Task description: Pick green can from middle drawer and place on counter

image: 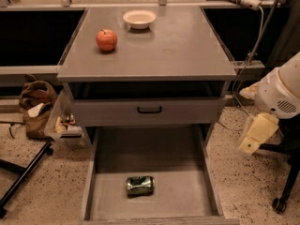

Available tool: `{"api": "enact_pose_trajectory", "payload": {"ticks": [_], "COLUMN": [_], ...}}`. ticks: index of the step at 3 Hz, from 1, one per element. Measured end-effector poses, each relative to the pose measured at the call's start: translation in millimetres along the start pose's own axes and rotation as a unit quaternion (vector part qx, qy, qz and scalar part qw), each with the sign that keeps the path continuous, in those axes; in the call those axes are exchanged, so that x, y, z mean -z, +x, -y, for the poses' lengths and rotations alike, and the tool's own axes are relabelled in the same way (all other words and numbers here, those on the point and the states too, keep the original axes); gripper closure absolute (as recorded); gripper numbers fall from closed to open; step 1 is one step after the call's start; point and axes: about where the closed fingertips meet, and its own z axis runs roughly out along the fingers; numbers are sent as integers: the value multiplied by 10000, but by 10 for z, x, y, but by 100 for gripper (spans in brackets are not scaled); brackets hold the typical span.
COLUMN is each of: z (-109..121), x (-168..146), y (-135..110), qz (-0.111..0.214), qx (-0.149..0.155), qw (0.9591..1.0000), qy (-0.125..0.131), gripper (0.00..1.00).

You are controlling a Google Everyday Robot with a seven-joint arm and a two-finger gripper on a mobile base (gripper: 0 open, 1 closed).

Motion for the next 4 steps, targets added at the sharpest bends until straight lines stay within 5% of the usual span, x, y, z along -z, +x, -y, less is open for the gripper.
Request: {"api": "enact_pose_trajectory", "payload": {"ticks": [1,3,4], "z": [0,-236,-321], "x": [0,-1016,-1653], "y": [0,-68,-201], "qz": [0,179,323], "qx": [0,419,484], "qw": [10000,9977,9971], "qy": [0,-507,-486], "gripper": [0,0,0]}}
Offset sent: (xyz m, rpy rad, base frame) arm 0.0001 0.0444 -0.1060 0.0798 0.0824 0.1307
